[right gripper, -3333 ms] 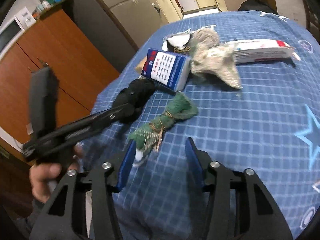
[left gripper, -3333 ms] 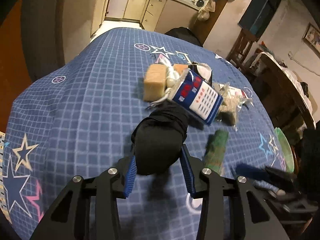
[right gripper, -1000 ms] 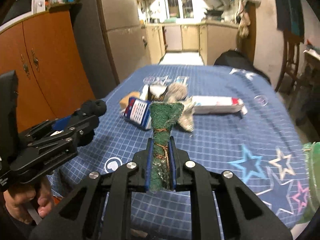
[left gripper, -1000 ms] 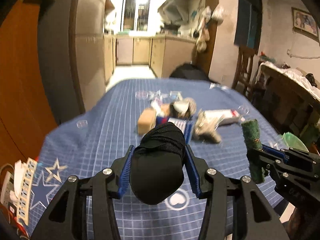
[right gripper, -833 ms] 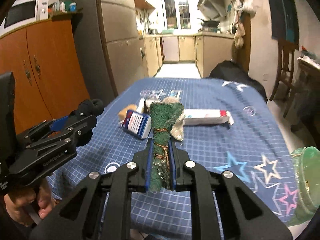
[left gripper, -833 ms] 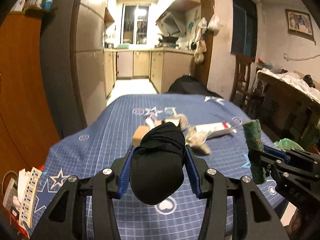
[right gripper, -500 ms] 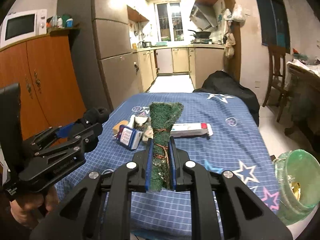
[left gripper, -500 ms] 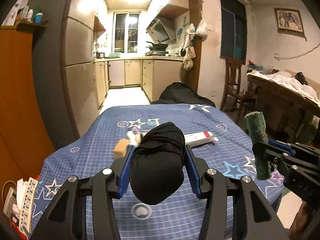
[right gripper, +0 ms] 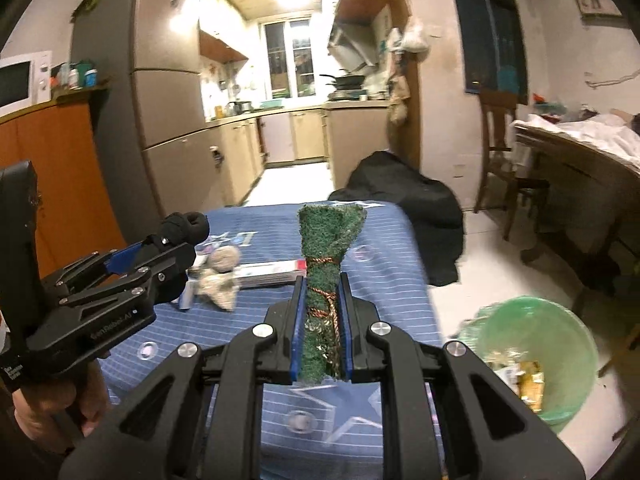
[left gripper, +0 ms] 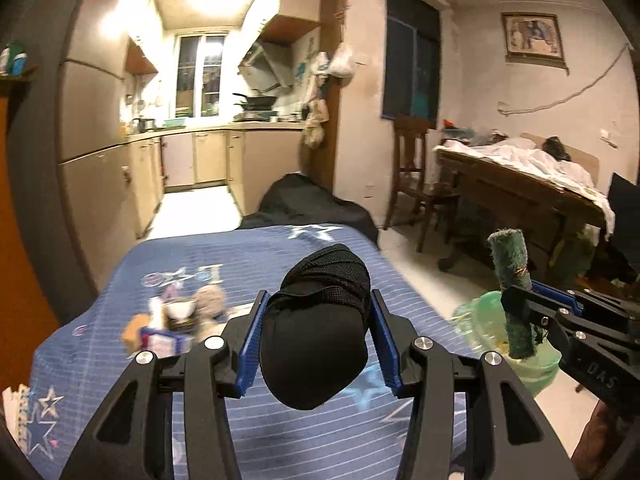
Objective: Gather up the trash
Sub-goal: 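Carry sock and scrubber over the green bin and open both tools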
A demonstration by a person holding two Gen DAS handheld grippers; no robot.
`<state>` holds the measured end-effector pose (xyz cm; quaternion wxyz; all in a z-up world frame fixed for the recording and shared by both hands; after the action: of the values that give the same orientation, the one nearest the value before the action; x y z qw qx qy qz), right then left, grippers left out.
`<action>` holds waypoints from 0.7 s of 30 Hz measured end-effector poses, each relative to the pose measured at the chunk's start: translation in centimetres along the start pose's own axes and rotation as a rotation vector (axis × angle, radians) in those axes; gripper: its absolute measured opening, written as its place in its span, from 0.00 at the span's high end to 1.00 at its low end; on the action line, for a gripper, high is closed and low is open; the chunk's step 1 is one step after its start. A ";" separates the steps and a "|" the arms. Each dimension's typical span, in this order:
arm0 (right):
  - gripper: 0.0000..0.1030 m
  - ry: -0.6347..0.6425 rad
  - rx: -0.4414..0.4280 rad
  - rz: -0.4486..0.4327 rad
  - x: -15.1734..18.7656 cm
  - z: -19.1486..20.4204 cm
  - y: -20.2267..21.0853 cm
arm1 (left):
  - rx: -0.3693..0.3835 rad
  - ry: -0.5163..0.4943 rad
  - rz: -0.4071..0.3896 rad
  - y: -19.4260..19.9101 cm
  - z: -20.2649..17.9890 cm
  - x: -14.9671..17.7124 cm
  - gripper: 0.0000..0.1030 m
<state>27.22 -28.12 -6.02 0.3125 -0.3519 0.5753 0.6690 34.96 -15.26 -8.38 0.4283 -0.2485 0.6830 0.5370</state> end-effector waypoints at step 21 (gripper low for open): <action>0.87 -0.163 0.208 0.050 0.7 -19.0 3.5 | 0.241 -0.153 0.085 -9.0 -19.9 -4.0 0.52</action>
<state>26.07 -47.42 -6.45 0.3764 -0.2474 0.6228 0.6398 37.85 -37.31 -8.53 0.4826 -0.1247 0.7179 0.4860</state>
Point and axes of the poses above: each gripper's, at about its wrist camera, not at the fingertips, and y roughly against the way its jaws point, z to its left, x to its underside, the point moved 10 cm from there along -y, roughly the way its jaws point, and after that the axes turned 7 degrees about z, right-handed, at the moved point
